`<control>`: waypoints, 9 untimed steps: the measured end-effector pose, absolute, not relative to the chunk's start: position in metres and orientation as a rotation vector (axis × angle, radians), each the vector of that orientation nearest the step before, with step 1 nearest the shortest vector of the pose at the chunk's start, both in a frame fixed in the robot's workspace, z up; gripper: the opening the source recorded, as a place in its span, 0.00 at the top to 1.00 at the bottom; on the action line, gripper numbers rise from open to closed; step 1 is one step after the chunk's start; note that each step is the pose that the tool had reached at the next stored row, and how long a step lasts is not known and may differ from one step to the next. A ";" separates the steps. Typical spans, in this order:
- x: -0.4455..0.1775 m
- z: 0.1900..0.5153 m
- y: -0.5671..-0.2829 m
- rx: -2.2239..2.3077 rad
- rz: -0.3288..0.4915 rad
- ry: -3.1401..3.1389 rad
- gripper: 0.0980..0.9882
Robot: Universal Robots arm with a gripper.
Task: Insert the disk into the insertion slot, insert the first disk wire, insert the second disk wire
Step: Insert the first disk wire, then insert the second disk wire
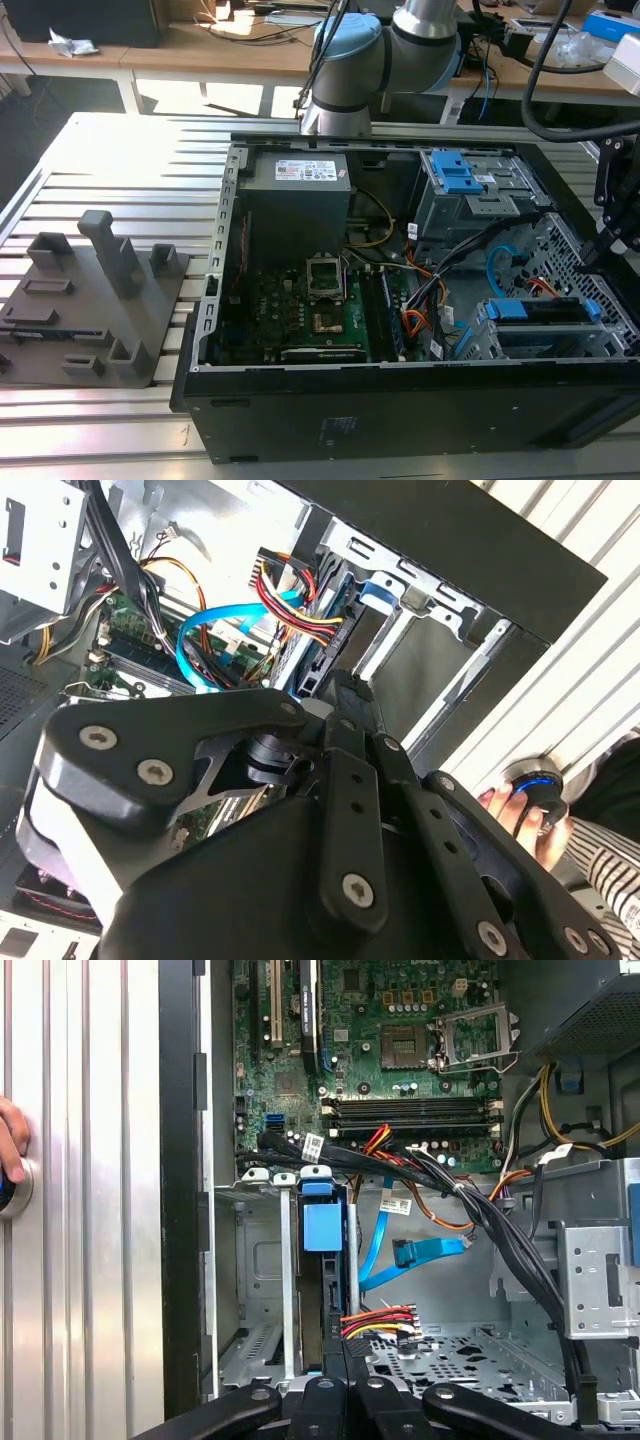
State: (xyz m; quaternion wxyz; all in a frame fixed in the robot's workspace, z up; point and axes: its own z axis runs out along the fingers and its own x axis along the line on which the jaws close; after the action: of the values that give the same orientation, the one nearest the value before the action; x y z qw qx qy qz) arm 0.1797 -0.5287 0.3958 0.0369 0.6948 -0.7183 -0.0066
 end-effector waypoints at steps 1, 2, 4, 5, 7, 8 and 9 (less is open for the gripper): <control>0.180 0.396 -0.529 2.133 -0.020 -2.205 0.99; 0.180 0.396 -0.529 2.133 -0.020 -2.205 0.99; 0.180 0.396 -0.529 2.133 -0.020 -2.205 0.99; 0.180 0.396 -0.529 2.133 -0.020 -2.205 0.99; 0.180 0.396 -0.529 2.133 -0.020 -2.205 0.99; 0.180 0.396 -0.529 2.133 -0.020 -2.205 0.99; 0.180 0.396 -0.529 2.133 -0.020 -2.205 0.99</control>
State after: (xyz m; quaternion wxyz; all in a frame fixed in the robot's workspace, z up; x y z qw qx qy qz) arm 0.1797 -0.5288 0.3962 0.0369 0.6947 -0.7183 -0.0066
